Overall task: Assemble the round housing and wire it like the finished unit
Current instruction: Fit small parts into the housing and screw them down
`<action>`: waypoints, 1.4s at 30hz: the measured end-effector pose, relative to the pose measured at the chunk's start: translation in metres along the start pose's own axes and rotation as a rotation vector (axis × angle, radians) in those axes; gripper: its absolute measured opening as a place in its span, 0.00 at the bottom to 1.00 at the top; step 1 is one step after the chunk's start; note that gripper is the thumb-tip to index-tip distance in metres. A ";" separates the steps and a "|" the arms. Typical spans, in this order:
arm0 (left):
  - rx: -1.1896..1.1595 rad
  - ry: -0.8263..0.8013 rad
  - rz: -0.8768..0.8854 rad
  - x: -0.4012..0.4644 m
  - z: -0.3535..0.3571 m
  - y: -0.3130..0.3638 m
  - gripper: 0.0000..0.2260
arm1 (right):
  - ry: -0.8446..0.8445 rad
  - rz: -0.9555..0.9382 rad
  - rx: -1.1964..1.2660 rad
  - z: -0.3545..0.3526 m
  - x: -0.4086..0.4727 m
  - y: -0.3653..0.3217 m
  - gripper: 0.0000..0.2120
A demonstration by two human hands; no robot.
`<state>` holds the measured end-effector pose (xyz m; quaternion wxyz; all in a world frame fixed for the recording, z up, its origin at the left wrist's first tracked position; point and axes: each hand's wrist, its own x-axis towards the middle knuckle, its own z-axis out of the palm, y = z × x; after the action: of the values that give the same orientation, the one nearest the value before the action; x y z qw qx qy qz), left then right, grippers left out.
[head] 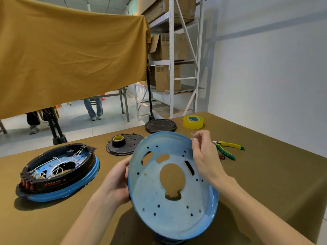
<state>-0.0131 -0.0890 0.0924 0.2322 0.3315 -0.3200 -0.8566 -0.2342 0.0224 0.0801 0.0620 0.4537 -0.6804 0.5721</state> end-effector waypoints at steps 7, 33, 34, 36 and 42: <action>0.379 -0.005 -0.003 0.010 -0.010 -0.011 0.28 | -0.062 -0.009 -0.339 0.012 -0.020 0.023 0.03; 0.626 -0.106 -0.162 0.031 -0.055 0.011 0.35 | -0.464 -0.179 -0.536 0.035 -0.001 -0.006 0.04; 0.594 -0.079 -0.147 0.030 -0.056 0.010 0.35 | -0.449 -0.110 -0.562 0.033 0.001 -0.003 0.06; 0.482 -0.006 -0.125 0.030 -0.062 0.008 0.33 | -0.452 0.021 -0.599 0.028 0.002 0.002 0.07; 0.373 -0.016 -0.163 0.027 -0.067 0.000 0.31 | -0.519 0.218 -0.654 0.026 -0.002 0.012 0.07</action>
<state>0.0172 -0.1321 0.0428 0.0940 0.3868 -0.4470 -0.8011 -0.2302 0.0011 0.0619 -0.0312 0.4644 -0.8630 0.1964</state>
